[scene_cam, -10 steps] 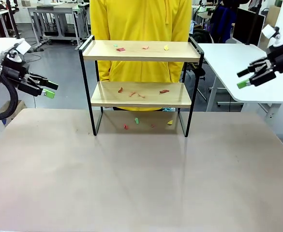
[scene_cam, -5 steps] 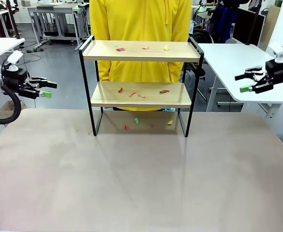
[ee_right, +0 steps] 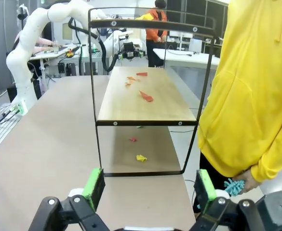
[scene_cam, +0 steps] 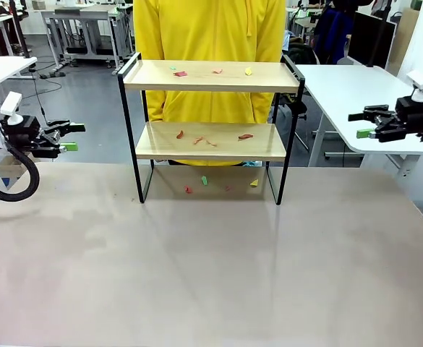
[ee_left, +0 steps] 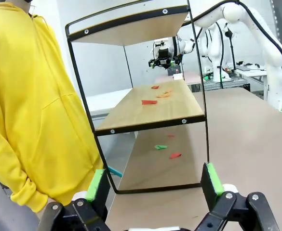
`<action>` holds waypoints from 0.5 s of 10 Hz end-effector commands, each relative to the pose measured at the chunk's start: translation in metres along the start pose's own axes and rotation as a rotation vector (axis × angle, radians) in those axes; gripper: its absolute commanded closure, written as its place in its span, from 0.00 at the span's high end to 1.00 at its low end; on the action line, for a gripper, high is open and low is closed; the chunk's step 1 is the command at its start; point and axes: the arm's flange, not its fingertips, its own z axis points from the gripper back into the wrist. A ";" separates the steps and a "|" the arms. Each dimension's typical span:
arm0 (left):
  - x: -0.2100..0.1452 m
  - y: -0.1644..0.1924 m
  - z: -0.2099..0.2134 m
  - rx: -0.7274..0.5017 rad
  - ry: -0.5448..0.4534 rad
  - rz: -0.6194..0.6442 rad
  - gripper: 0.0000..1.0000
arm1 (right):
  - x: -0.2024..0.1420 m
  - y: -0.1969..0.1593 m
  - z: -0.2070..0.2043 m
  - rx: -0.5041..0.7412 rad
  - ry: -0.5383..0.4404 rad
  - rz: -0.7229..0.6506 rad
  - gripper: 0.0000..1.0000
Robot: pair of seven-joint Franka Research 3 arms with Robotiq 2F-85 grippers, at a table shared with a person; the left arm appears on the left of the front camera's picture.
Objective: Clean the shelf.
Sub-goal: Pick up the Duster handed by the human.
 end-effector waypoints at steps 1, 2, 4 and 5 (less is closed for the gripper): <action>0.005 0.008 -0.001 -0.008 -0.033 -0.012 1.00 | 0.004 0.006 -0.001 -0.026 -0.052 -0.004 1.00; 0.006 0.008 -0.001 -0.014 -0.036 -0.008 1.00 | 0.005 0.006 0.000 -0.019 -0.075 -0.014 1.00; 0.010 0.008 0.000 -0.016 -0.057 -0.014 1.00 | 0.005 0.006 0.001 -0.025 -0.086 -0.013 1.00; 0.014 0.007 0.000 -0.026 -0.084 -0.011 1.00 | 0.006 0.007 0.002 -0.021 -0.115 0.000 1.00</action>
